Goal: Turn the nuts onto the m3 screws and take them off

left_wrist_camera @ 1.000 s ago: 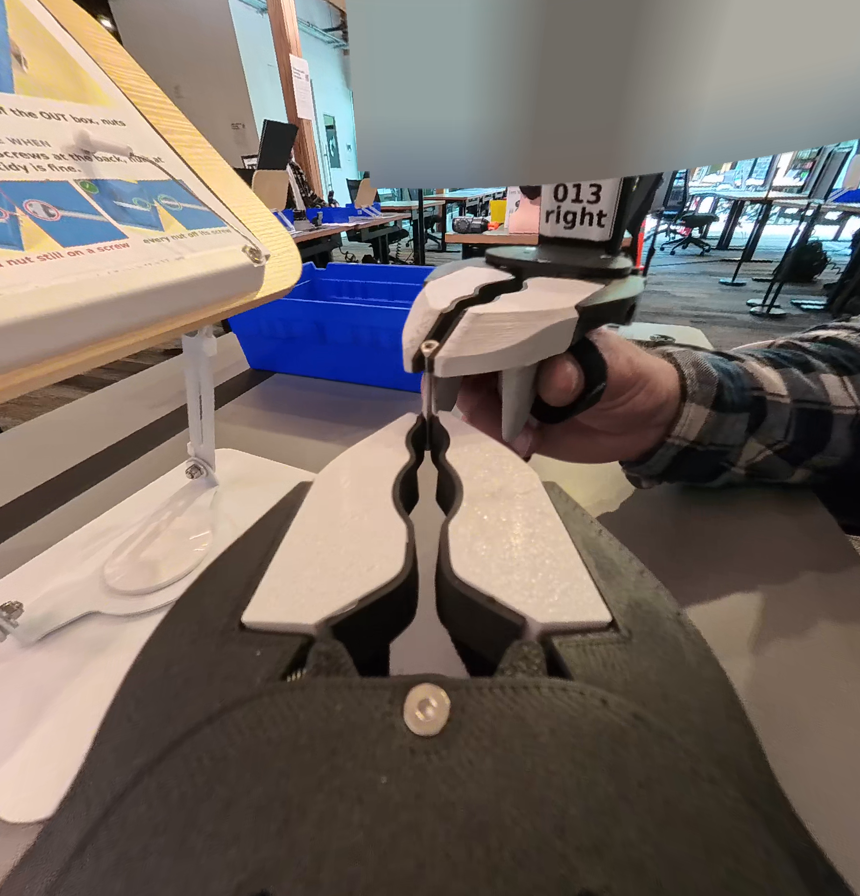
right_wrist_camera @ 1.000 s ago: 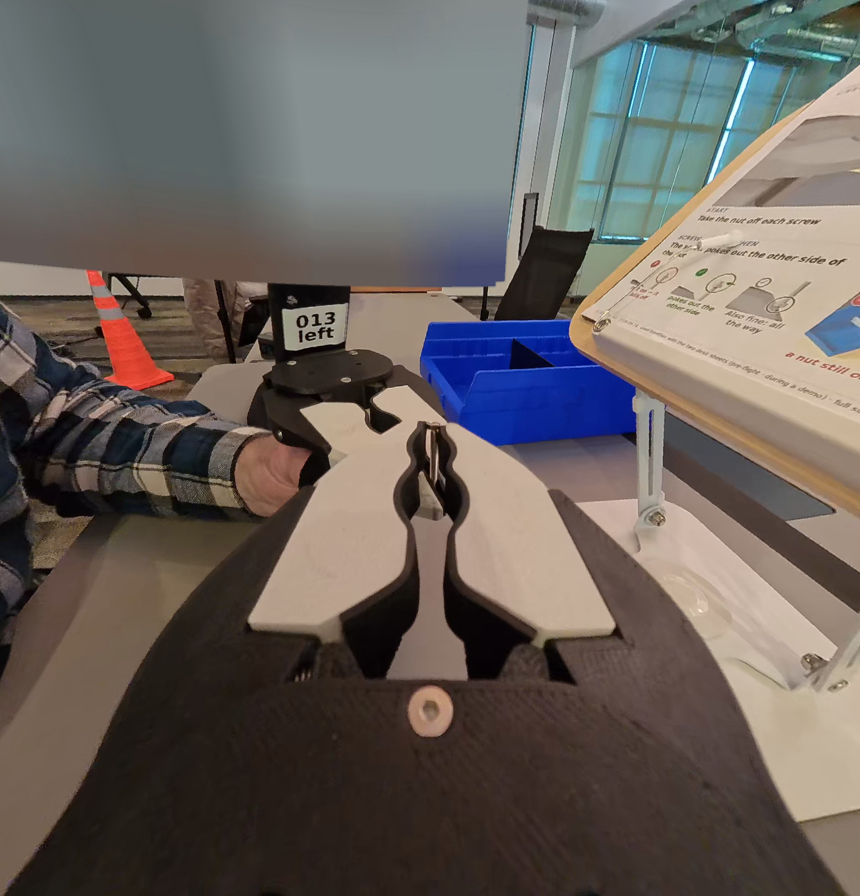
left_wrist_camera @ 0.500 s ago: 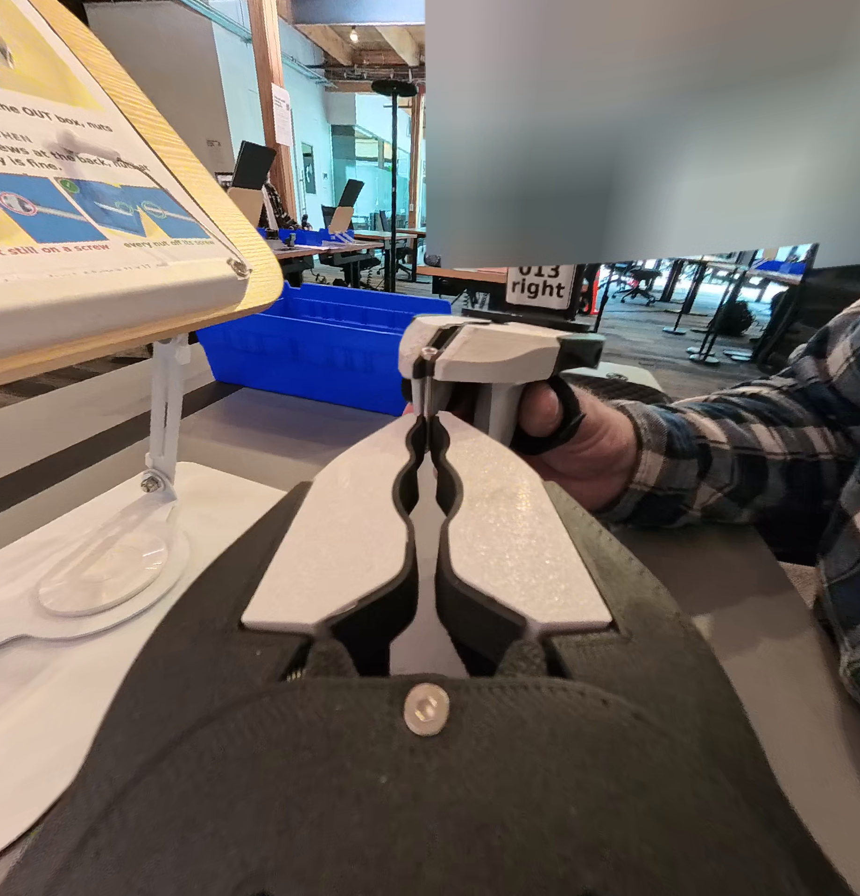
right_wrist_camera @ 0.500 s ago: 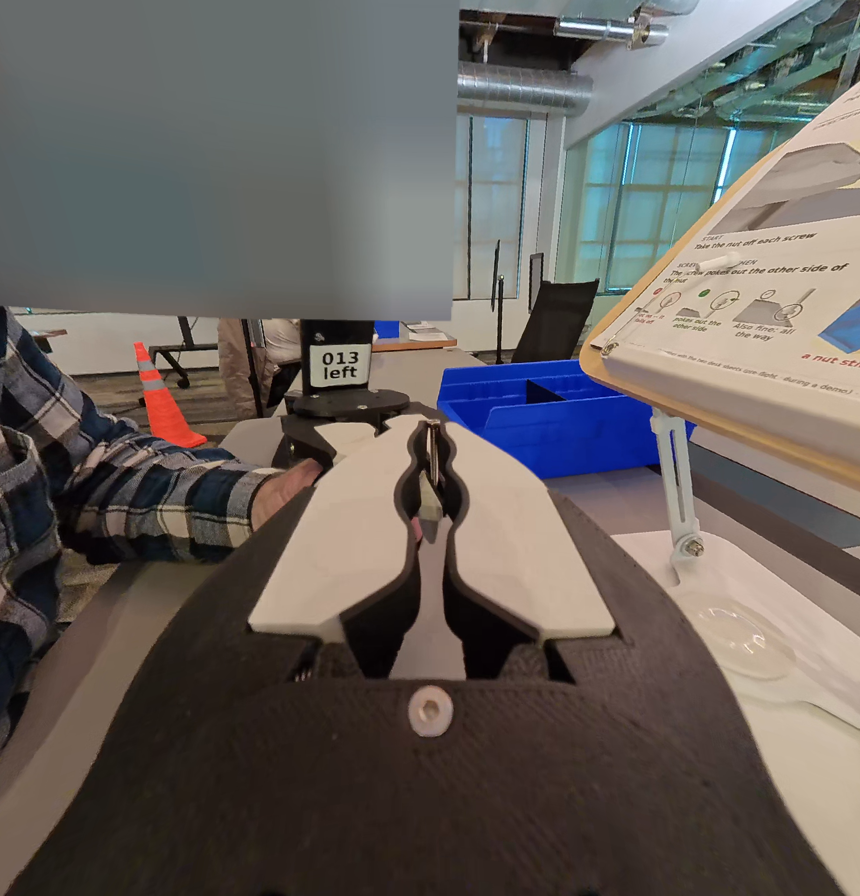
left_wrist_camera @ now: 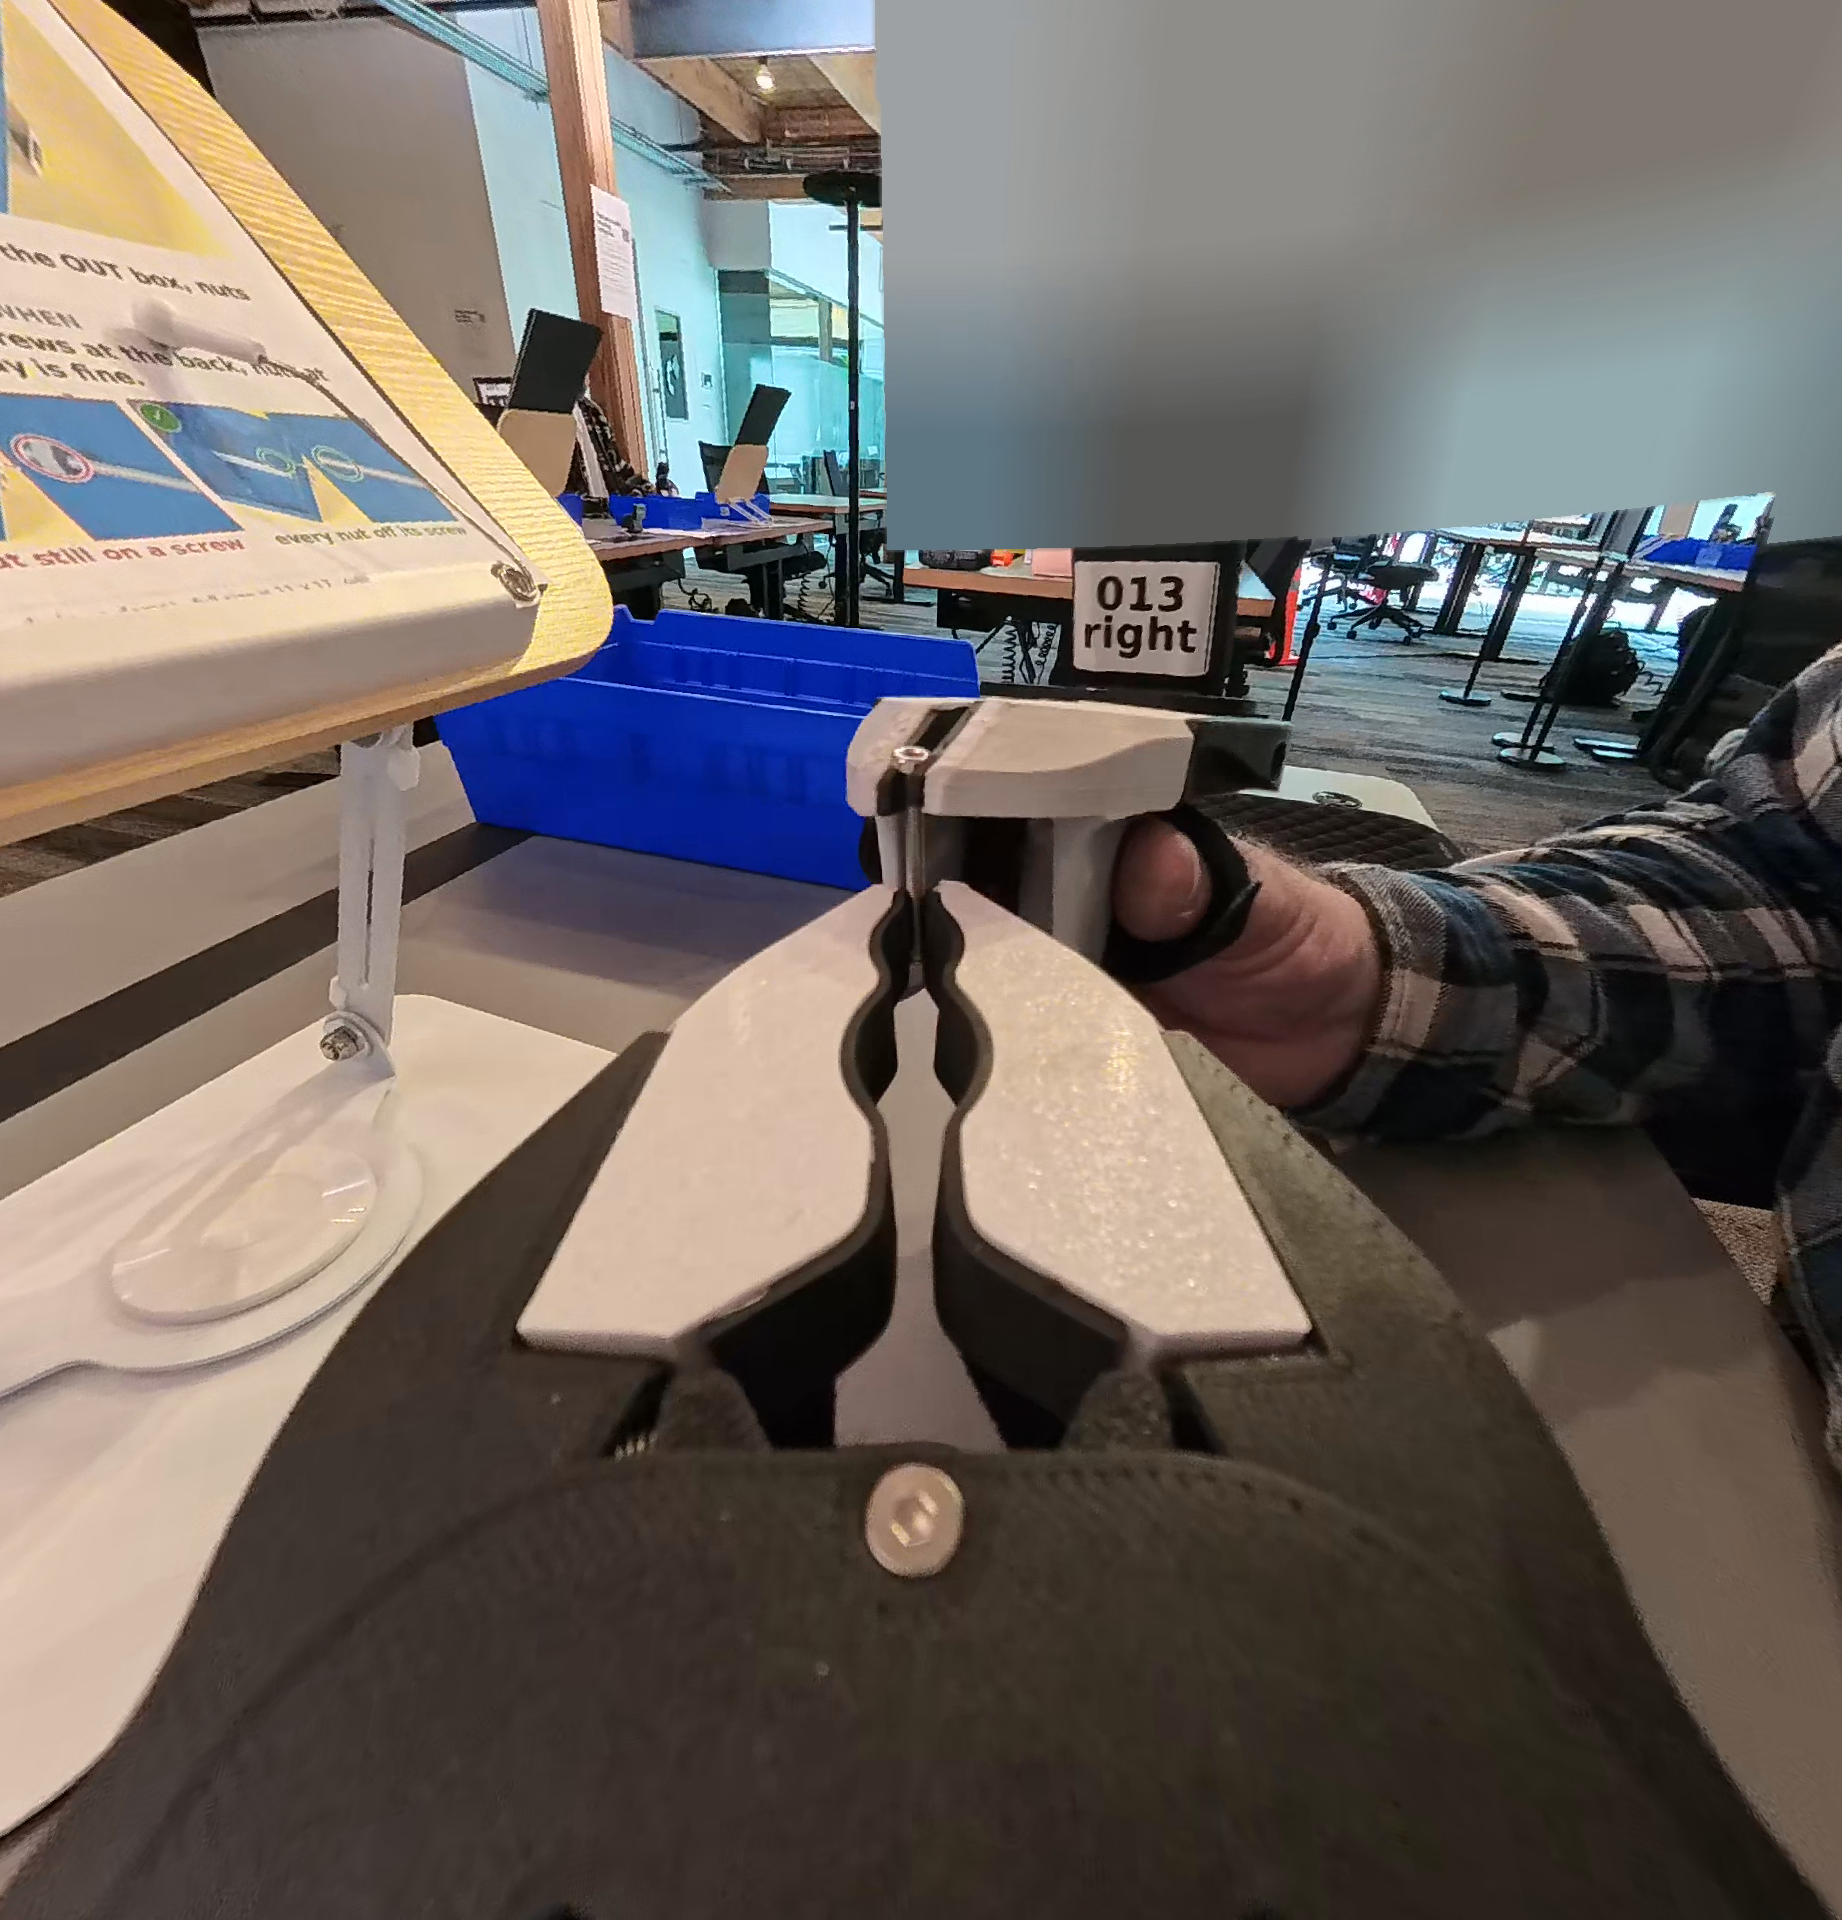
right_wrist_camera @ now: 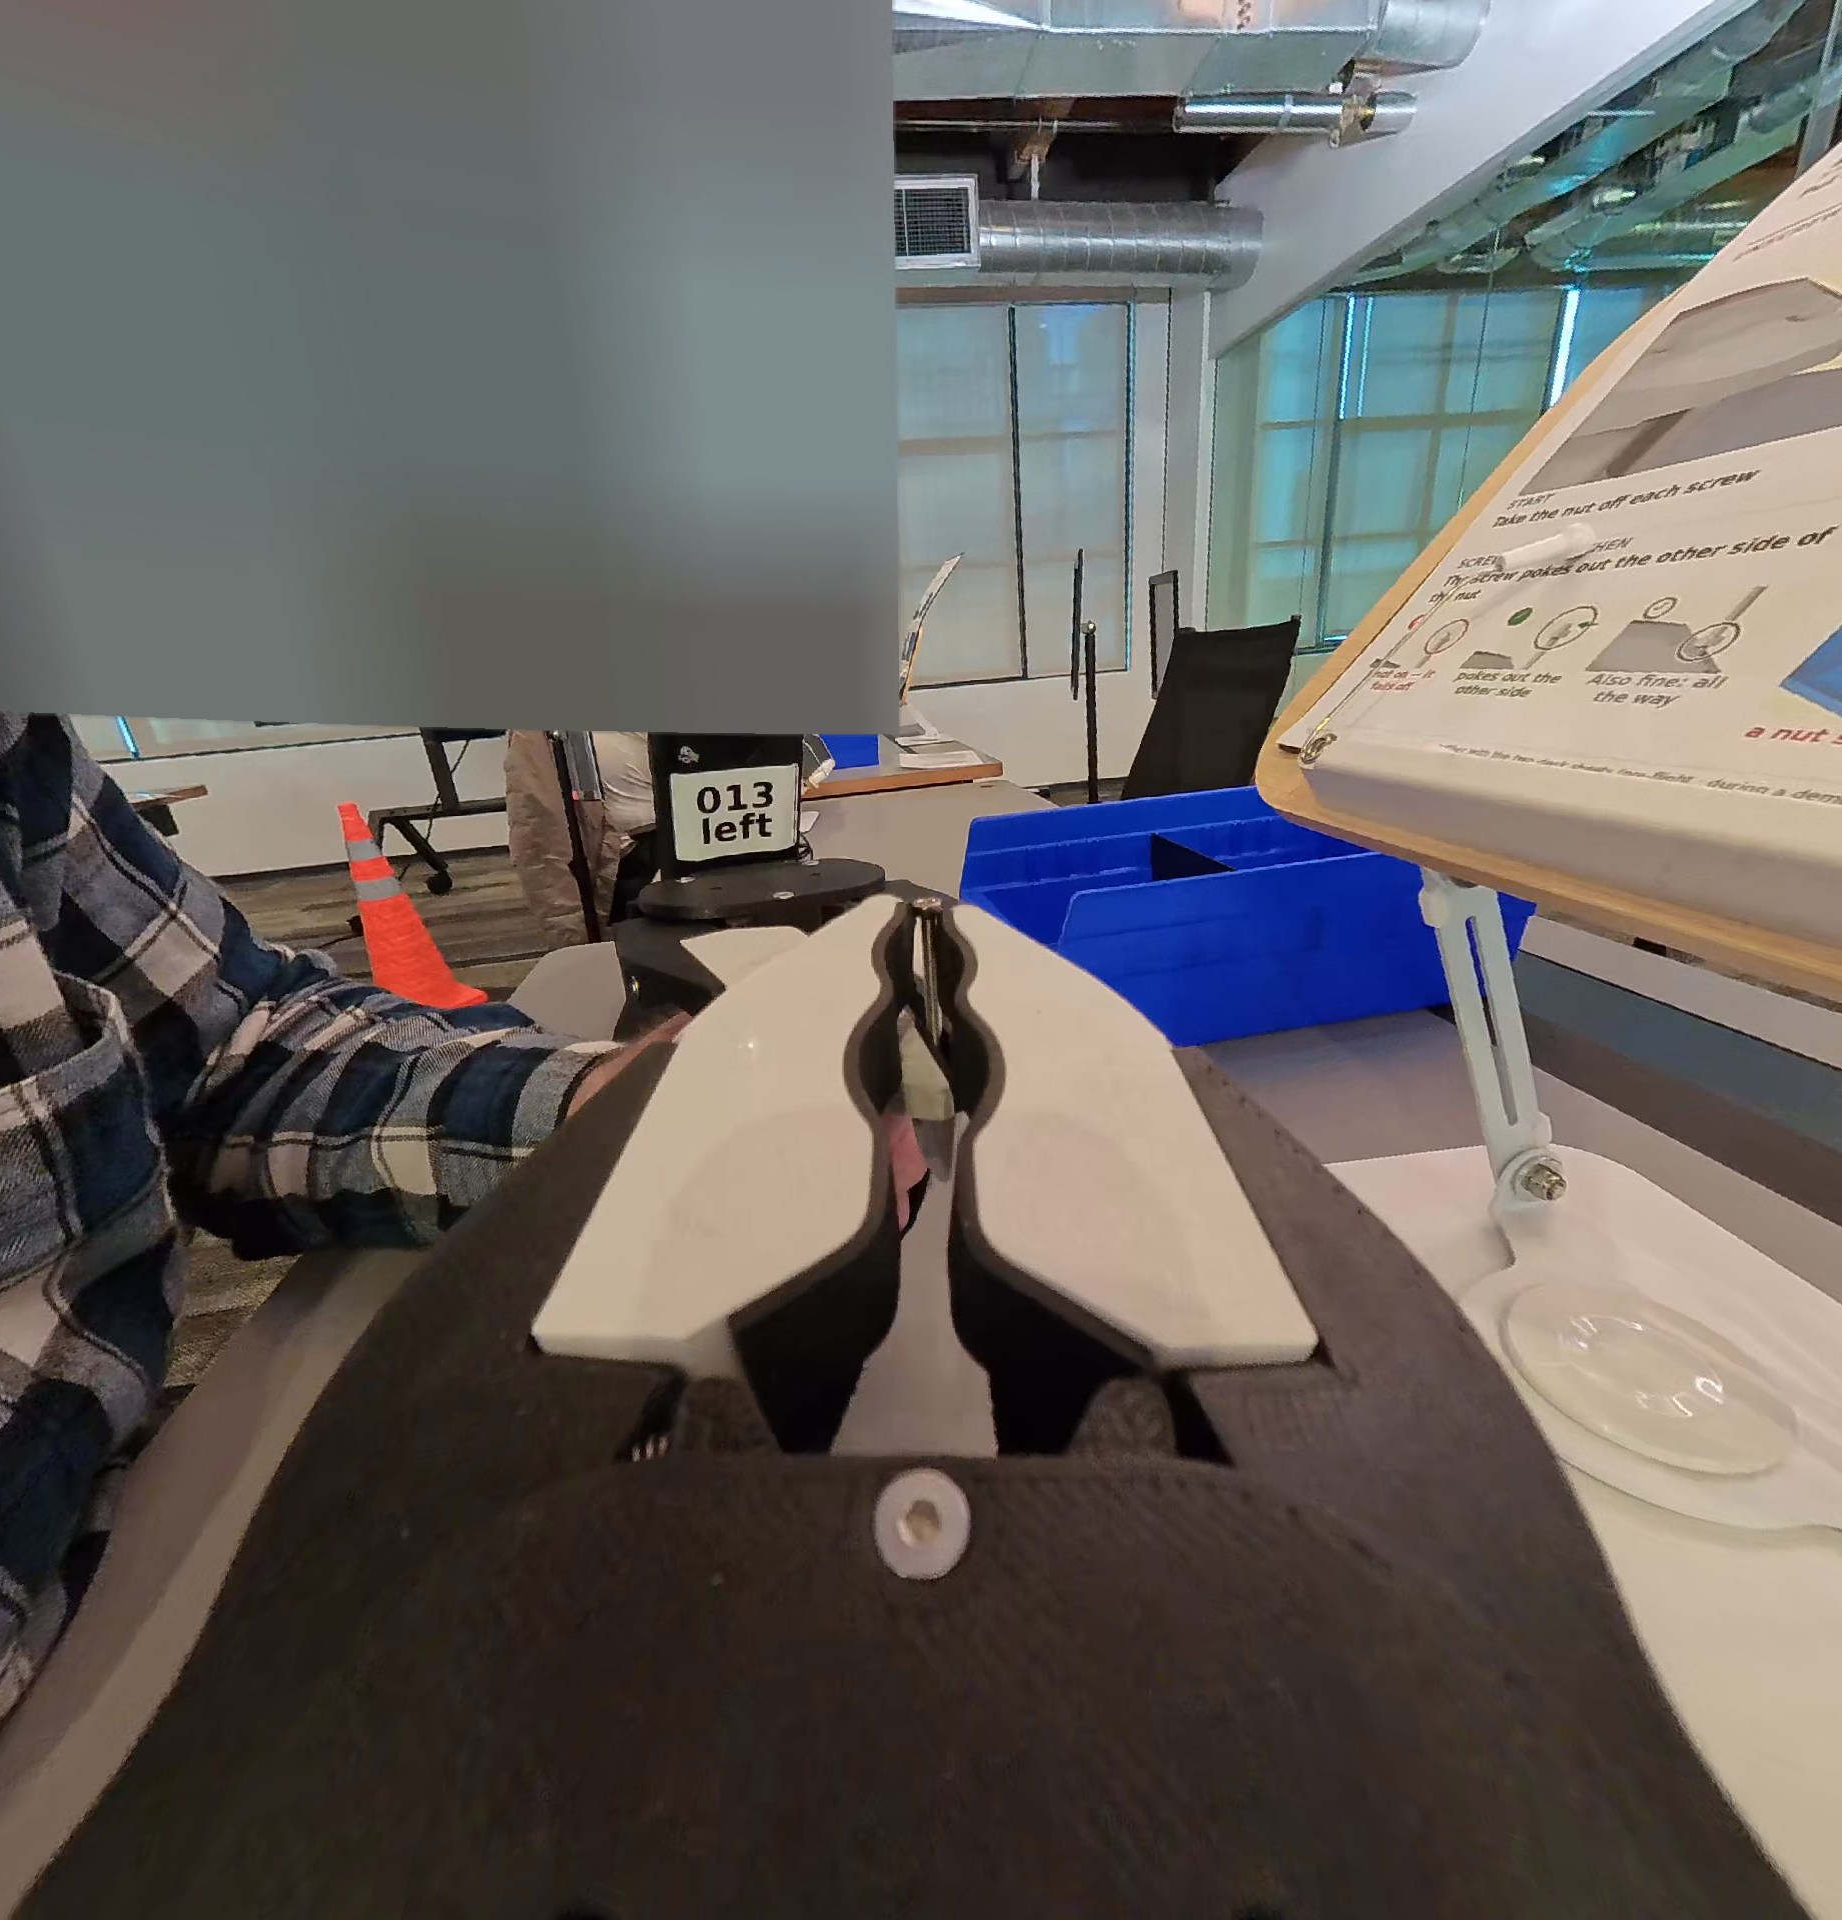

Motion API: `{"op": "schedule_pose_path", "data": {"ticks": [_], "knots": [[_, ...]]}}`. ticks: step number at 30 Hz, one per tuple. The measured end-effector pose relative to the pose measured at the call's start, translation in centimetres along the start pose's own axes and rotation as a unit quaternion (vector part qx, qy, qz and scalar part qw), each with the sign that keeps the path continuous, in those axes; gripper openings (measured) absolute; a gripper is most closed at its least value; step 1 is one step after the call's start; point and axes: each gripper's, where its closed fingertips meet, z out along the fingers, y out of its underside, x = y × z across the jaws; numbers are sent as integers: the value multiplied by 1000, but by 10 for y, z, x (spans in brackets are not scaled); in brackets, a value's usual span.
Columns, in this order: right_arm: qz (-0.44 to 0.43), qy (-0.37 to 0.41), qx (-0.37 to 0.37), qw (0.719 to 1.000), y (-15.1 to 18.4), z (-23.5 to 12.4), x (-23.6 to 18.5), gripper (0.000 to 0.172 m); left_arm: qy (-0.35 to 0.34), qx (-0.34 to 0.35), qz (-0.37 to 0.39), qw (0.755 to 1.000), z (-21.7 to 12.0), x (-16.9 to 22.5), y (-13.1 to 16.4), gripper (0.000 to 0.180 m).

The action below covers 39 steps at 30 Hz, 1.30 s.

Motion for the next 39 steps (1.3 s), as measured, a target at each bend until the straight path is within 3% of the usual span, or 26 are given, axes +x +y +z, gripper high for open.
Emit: {"op": "schedule_pose_path", "data": {"ticks": [21,26,39], "knots": [[6,-5,-3,1000,0,-1,1,5,1,-7,10,1000,2,1,2,1],[9,-4,-4,1000,-1,0,2,14,2,-7,10,1000,2,2,2,2],[-23,-4,-18,1000,-2,0,-1,5,4,-9,12,1000,2,3,2,1]]}}
